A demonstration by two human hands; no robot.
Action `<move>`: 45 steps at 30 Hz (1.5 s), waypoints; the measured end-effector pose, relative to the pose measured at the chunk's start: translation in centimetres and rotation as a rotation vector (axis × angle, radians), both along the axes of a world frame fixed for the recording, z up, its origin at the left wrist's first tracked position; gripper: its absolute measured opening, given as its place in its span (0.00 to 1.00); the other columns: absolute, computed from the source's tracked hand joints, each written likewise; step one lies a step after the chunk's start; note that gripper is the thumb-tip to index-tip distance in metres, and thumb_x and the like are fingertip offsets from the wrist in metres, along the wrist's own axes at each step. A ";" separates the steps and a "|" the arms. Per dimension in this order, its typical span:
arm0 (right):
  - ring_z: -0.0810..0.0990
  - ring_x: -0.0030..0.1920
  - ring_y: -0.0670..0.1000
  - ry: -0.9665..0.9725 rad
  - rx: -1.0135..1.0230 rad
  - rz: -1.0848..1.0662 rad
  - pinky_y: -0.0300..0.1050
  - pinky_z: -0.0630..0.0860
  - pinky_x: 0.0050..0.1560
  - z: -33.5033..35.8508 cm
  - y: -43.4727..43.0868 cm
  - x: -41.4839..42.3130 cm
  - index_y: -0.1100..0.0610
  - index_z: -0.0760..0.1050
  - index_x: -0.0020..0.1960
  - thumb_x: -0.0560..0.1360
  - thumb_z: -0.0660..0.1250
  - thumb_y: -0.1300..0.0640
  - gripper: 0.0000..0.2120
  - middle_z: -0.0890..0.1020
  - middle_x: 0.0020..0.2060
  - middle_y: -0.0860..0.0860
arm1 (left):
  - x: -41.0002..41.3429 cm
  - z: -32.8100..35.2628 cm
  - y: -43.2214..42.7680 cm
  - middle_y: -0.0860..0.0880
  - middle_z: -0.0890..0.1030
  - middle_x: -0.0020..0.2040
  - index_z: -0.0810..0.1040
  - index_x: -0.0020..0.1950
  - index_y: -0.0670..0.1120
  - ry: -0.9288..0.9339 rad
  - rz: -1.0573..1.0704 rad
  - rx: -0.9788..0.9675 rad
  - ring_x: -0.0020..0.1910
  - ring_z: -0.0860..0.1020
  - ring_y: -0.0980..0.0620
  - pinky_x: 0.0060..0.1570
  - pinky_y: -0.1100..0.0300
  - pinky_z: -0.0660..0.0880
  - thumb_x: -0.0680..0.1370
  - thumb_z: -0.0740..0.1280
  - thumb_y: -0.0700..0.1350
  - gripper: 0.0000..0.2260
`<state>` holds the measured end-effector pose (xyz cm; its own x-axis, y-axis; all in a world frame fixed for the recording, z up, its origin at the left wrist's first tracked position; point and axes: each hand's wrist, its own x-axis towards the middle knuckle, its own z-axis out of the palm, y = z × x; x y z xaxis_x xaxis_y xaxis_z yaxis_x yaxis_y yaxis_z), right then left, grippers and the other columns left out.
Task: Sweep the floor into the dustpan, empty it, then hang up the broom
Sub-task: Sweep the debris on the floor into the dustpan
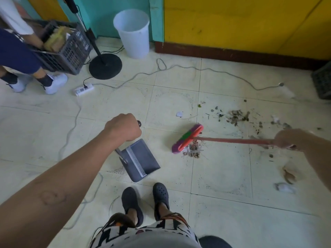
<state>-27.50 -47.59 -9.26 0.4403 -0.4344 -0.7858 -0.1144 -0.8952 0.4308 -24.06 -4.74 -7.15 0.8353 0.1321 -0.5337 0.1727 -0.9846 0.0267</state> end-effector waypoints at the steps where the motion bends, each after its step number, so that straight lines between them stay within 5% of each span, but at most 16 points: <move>1: 0.63 0.25 0.41 0.008 0.000 0.018 0.31 0.65 0.25 0.5 -0.1 0.3 0.63 0.75 0.53 0.76 0.50 0.33 0.34 0.76 0.37 0.48 | 0.0 0.1 -0.1 0.47 0.74 0.37 0.68 0.36 0.44 0.000 -0.003 0.002 0.32 0.72 0.49 0.34 0.60 0.68 0.74 0.63 0.41 0.07; 5: 0.63 0.23 0.44 -0.163 0.117 -0.037 0.38 0.71 0.35 0.9 0.0 1.7 0.56 0.74 0.43 0.59 0.52 0.20 0.40 0.75 0.29 0.45 | 0.0 0.6 0.1 0.47 0.74 0.37 0.68 0.37 0.44 -0.014 -0.011 0.007 0.32 0.73 0.49 0.34 0.59 0.68 0.74 0.63 0.41 0.07; 9: 0.68 0.25 0.46 -0.273 0.078 0.007 0.41 0.74 0.41 0.2 2.5 2.6 0.55 0.71 0.33 0.75 0.57 0.33 0.27 0.72 0.28 0.46 | 0.0 1.1 1.6 0.47 0.74 0.37 0.68 0.37 0.44 -0.077 -0.012 0.004 0.32 0.73 0.49 0.33 0.60 0.68 0.74 0.63 0.41 0.07; 15: 0.71 0.31 0.45 -0.337 0.083 0.145 0.45 0.78 0.54 -2.1 10.3 2.9 0.54 0.65 0.34 0.81 0.56 0.45 0.20 0.71 0.31 0.46 | -0.6 0.7 4.6 0.47 0.74 0.36 0.72 0.40 0.43 -0.146 -0.009 -0.017 0.33 0.74 0.48 0.35 0.58 0.70 0.76 0.64 0.43 0.06; 20: 0.72 0.28 0.44 -0.409 0.109 0.115 0.36 0.74 0.32 -2.9 16.1 2.8 0.55 0.69 0.35 0.79 0.60 0.47 0.17 0.74 0.29 0.46 | -0.9 0.6 6.5 0.48 0.74 0.34 0.75 0.44 0.43 -0.175 0.028 -0.071 0.32 0.74 0.49 0.36 0.57 0.70 0.78 0.63 0.45 0.06; 24: 0.70 0.25 0.43 -0.432 0.082 0.136 0.36 0.67 0.25 -3.6 18.6 3.4 0.54 0.71 0.36 0.78 0.61 0.51 0.14 0.73 0.28 0.44 | -0.4 0.9 6.7 0.49 0.73 0.33 0.73 0.41 0.44 -0.178 0.025 -0.062 0.29 0.71 0.53 0.30 0.59 0.66 0.78 0.64 0.46 0.08; 32: 0.72 0.29 0.44 -0.407 0.139 0.175 0.37 0.67 0.27 -6.3 15.7 6.6 0.54 0.70 0.37 0.76 0.62 0.57 0.10 0.75 0.32 0.45 | 1.2 0.9 2.5 0.49 0.72 0.32 0.74 0.42 0.43 -0.201 0.104 -0.017 0.29 0.69 0.53 0.34 0.58 0.67 0.79 0.62 0.47 0.09; 38: 0.72 0.30 0.46 -0.378 0.216 0.198 0.40 0.65 0.24 -8.5 8.9 11.7 0.56 0.77 0.53 0.76 0.63 0.58 0.07 0.78 0.38 0.48 | 3.7 0.6 -4.4 0.47 0.74 0.34 0.69 0.37 0.44 -0.098 0.219 0.008 0.31 0.72 0.51 0.37 0.58 0.70 0.77 0.63 0.42 0.09; 45: 0.76 0.38 0.49 -0.326 0.202 0.219 0.42 0.72 0.36 -10.7 0.7 14.7 0.57 0.76 0.55 0.77 0.61 0.58 0.09 0.74 0.35 0.49 | 6.7 -0.5 -12.0 0.48 0.74 0.35 0.69 0.41 0.44 -0.038 0.185 0.042 0.32 0.71 0.52 0.37 0.58 0.69 0.76 0.63 0.42 0.06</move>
